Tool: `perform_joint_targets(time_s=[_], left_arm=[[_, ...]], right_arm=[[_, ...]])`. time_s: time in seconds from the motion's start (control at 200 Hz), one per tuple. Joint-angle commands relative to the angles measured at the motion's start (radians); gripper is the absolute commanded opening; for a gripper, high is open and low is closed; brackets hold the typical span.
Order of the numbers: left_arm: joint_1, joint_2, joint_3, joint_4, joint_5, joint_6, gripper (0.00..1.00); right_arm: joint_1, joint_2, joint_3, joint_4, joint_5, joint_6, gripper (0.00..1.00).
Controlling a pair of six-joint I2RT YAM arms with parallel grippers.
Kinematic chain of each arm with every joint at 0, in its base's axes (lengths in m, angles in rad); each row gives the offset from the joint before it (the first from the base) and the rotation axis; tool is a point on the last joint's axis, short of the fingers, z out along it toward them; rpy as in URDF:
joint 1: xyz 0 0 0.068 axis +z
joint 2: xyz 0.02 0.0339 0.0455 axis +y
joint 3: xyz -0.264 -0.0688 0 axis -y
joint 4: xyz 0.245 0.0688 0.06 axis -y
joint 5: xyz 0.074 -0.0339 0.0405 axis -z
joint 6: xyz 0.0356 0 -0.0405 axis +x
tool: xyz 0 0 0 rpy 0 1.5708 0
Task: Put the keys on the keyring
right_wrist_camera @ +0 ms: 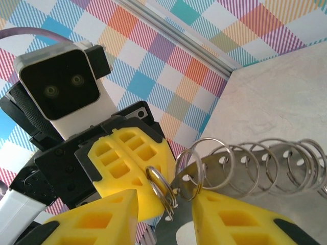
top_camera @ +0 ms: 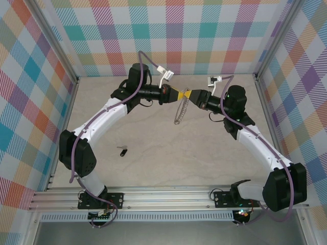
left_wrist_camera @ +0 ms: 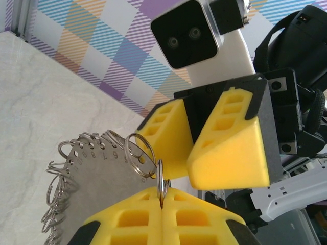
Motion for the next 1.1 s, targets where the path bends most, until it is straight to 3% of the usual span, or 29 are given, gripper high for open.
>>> perform_joint_targets(time_s=[0.0,0.845,1.1], left_arm=[[0.002,-0.017,0.022,0.041,0.045,0.002,0.0],[-0.027,-0.003,0.062,-0.037,0.046,0.05,0.0],[-0.032,0.001,0.077,-0.058,0.046,0.062,0.0]], right_arm=[[0.008,0.016,0.045,0.032,0.014,0.0,0.35],[0.015,0.044,0.069,-0.013,-0.057,-0.028,0.27],[0.024,0.055,0.074,-0.049,-0.059,-0.058,0.15]])
